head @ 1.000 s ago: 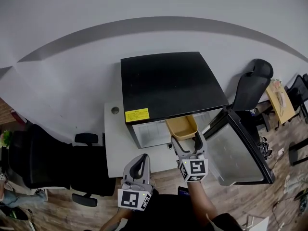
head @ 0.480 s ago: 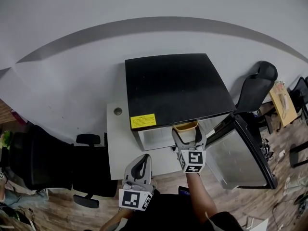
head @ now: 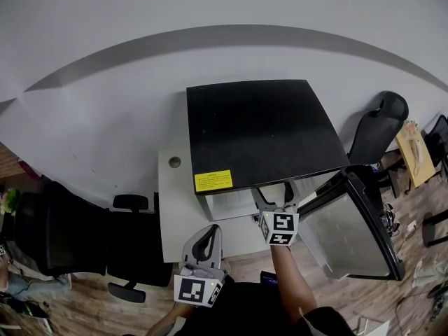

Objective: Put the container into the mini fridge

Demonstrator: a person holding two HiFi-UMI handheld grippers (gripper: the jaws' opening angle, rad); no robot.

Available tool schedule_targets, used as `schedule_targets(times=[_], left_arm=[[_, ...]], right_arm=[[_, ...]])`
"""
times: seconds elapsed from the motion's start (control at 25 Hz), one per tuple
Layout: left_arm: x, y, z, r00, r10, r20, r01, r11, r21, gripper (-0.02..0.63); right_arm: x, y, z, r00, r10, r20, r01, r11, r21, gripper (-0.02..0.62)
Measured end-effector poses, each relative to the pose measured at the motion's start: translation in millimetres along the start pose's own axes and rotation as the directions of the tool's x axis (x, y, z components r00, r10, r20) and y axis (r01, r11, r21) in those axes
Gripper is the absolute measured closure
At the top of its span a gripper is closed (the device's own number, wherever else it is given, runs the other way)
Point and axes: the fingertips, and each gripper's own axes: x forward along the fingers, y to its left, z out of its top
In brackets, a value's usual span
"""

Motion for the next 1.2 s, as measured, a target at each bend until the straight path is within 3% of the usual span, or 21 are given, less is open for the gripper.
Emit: schedule_targets(times=[0.56,0.92,0.96,1.04,1.2], left_arm=[[-11,-5,2,1.0,0.015,0.001,-0.015,1.0,0.0,0.598],[-45,-39,1,0.999,0.033,0.008,-0.033,0.999,0.018,0.598],[-51,-45,1,0.999,0.038,0.009,-0.038,0.999,0.019,0.598],[-66,-57,1,0.999,0.053,0.009,-0.053,0.998,0.02,0.598],[-102,-85,-4,0.996,0.088,0.003,-0.088,0.996,0.023,0.598]], right_arm=[[-2,-1,-4,0.999,0.051,-0.012,-0.051,0.998,0.029,0.137],[-74,7,-16,0.993,0.115,0.009,-0.115,0.986,0.123,0.148],[-90,7,-19,0.994,0.113,0.01,-0.113,0.985,0.133,0.194],[-124,5,-27,0.996,0.09,0.012,-0.091,0.986,0.141,0.482],[-183,10,-48,0.993,0.119,-0.021,-0.114,0.98,0.161,0.532]])
